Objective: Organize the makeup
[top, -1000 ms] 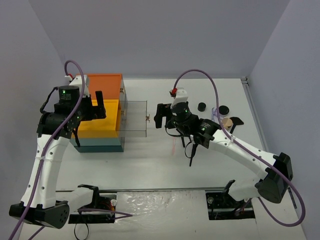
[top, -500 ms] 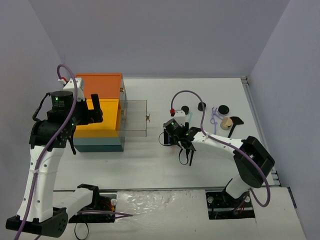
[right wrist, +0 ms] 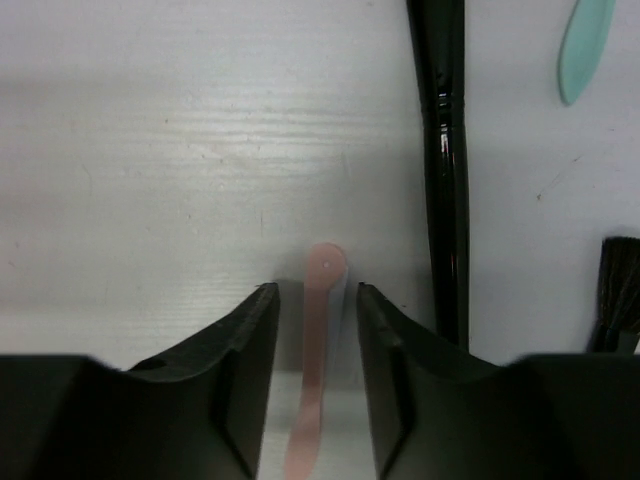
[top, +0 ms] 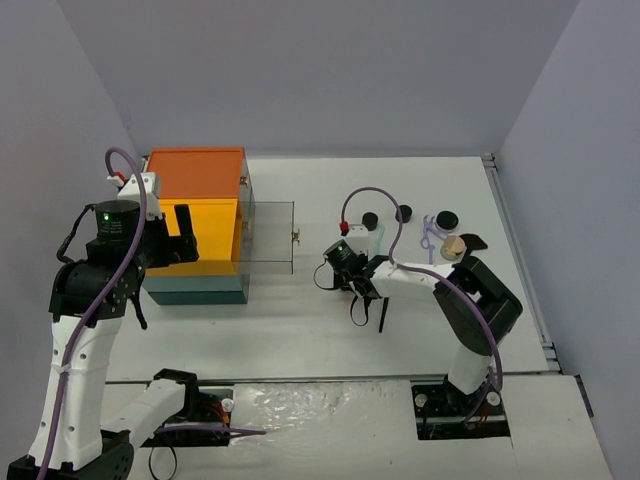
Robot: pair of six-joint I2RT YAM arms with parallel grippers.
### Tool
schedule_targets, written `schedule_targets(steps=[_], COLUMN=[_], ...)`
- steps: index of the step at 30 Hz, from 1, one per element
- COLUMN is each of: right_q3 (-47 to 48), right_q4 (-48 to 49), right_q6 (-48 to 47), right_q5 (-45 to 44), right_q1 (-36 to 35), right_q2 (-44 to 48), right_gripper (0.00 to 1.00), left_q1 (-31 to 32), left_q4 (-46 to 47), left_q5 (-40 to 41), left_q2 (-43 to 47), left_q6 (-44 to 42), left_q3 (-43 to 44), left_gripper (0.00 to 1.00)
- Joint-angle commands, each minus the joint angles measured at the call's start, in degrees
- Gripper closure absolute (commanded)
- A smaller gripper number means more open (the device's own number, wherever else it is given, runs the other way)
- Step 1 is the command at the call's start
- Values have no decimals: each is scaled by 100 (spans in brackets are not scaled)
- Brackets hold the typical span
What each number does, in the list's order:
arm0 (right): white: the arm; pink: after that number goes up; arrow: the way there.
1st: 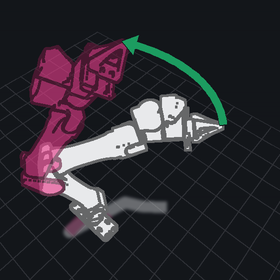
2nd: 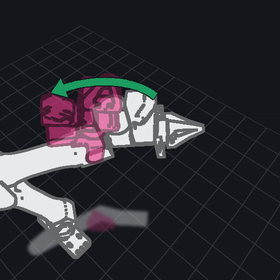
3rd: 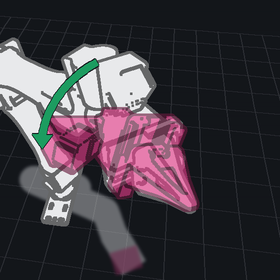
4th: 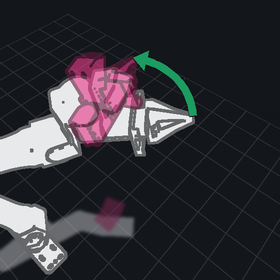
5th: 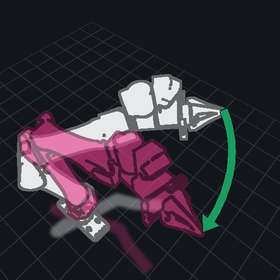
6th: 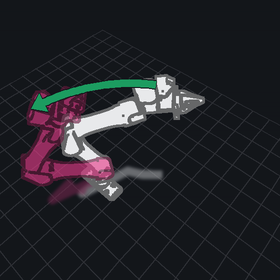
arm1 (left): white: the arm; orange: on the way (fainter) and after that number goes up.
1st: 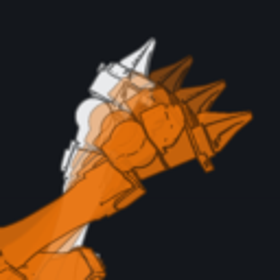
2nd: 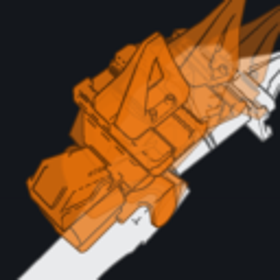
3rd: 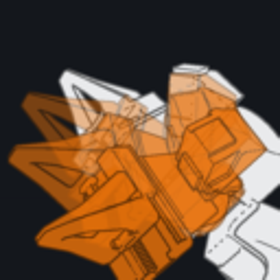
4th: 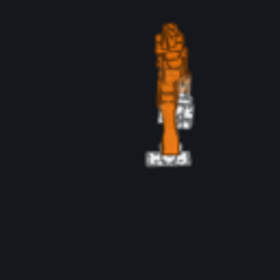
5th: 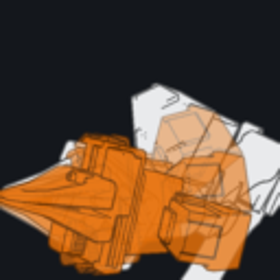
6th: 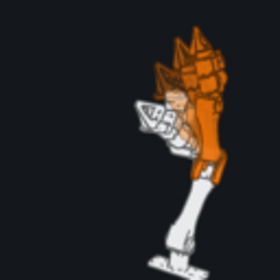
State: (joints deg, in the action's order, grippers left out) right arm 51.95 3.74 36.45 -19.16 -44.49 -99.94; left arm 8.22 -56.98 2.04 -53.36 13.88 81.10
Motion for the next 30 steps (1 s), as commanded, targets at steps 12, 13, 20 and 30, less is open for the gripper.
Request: schedule_targets(steps=[12, 13, 20, 30], right_q3=[643, 1007, 3293, 5272], right_q4=[-935, -986, -1081, -842], right_q6=[-568, -732, -1846, -2188], right_q5=[-374, -308, 731, 2089], right_q1=[21, 1, -124, -473], right_q2=[1133, 1380, 1564, -25], right_gripper=[100, 100, 100, 97], left_q1=[85, 90, 109, 110], left_q4=[208, 218, 294, 327], left_q5=[112, 112, 22, 25], left_q2=[-161, -171, -274, -309], left_q6=[-70, -70, -52, -52], left_q3=[243, 253, 272, 369], left_gripper=[3, 3, 3, 3])
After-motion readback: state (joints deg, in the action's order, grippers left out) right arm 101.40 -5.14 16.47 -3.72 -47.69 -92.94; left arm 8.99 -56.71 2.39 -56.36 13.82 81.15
